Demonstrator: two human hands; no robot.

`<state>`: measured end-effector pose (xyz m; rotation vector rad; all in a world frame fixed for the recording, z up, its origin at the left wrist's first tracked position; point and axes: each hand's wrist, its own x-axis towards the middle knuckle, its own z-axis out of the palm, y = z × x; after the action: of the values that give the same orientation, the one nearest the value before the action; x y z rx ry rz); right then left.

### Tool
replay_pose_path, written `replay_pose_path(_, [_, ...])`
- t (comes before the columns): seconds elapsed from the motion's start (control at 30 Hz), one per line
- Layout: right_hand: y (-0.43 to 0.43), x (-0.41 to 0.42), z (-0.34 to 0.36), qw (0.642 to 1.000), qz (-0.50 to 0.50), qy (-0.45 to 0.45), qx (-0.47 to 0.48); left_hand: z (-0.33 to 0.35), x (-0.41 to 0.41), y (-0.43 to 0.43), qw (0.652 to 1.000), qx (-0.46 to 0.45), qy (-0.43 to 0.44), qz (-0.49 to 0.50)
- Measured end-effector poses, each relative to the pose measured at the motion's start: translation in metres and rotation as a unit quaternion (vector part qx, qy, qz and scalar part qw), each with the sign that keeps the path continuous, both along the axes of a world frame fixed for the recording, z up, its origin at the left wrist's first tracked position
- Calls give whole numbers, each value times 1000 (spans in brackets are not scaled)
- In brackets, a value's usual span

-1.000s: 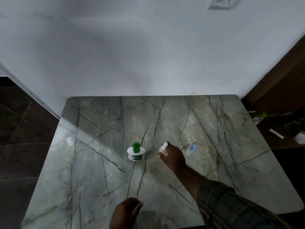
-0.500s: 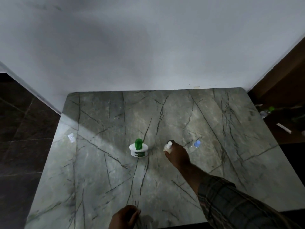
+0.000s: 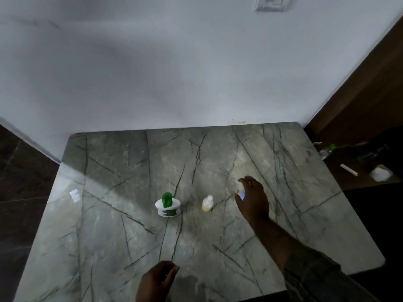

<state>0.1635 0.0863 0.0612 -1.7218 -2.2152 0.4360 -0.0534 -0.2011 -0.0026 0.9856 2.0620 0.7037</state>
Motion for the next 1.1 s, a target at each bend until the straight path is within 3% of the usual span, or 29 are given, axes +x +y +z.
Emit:
replay_pose_path(0.1, [11, 13, -9, 994, -11, -22, -107, 1, 9, 12, 1000, 8, -6, -5])
replay_pose_path(0.17, [14, 17, -16, 990, -9, -47, -130, 2, 14, 18, 1000, 19, -8, -9])
replay_pose_path(0.4, [19, 20, -21, 991, -22, -56, -119, 9, 25, 35, 999, 42, -33, 0])
replay_pose_path(0.53, [15, 19, 9, 997, -13, -45, -65, 21, 28, 51, 997, 67, -42, 2])
replay_pose_path(0.73, [-13, -2, 84, 997, 79, 16, -11, 49, 39, 81, 992, 115, -55, 19])
replay_pose_path(0.9, [-47, -35, 113, 979, 186, 41, -70, 60, 44, 92, 987, 141, -77, 17])
replay_pose_path(1.1, [-73, -66, 99, 953, 262, 41, -145, 55, 43, 100, 987, 147, -57, 19])
